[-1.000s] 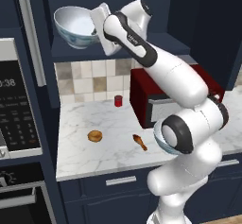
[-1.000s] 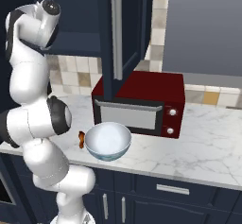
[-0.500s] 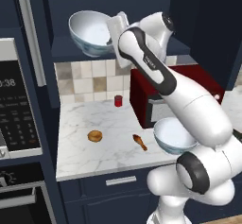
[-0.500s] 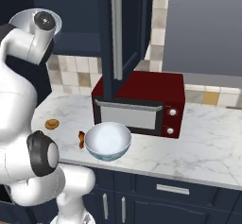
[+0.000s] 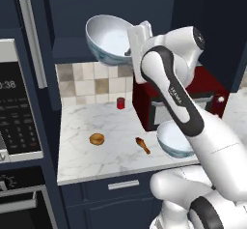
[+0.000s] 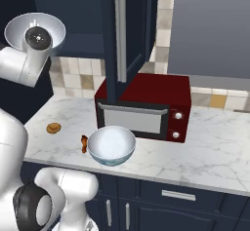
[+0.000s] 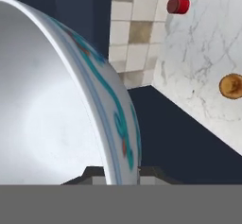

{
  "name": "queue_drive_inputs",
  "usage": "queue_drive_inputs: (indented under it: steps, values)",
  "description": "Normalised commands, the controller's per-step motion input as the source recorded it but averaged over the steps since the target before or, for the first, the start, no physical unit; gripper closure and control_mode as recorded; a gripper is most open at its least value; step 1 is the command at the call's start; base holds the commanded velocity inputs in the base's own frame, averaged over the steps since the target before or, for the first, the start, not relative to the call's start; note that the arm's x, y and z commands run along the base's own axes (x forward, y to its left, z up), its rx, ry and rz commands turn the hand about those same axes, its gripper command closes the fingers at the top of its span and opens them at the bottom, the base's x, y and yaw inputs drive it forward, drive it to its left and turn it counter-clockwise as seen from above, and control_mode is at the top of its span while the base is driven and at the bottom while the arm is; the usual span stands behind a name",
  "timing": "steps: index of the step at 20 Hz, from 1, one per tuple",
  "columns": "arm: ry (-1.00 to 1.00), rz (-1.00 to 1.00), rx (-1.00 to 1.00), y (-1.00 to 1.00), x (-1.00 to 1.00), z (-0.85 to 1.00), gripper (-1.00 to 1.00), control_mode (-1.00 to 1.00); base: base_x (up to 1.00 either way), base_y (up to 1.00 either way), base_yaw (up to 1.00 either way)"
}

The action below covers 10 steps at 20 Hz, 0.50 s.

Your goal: Pick both bowls and place them on the counter. Then place the chicken drumstick in one bowl and place the bread in the other bowl.

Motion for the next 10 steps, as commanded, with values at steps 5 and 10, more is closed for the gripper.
queue_drive_inputs:
  steps: [5,10]
  values:
    - [0.14,-0.03,0.05,-0.29,-0.78,-0.06,1.0,-1.0,0.0,0.0,0.0]
    - [0.22,-0.05,-0.01,-0.29,-0.52,-0.48,1.0,-1.0,0.0,0.0,0.0]
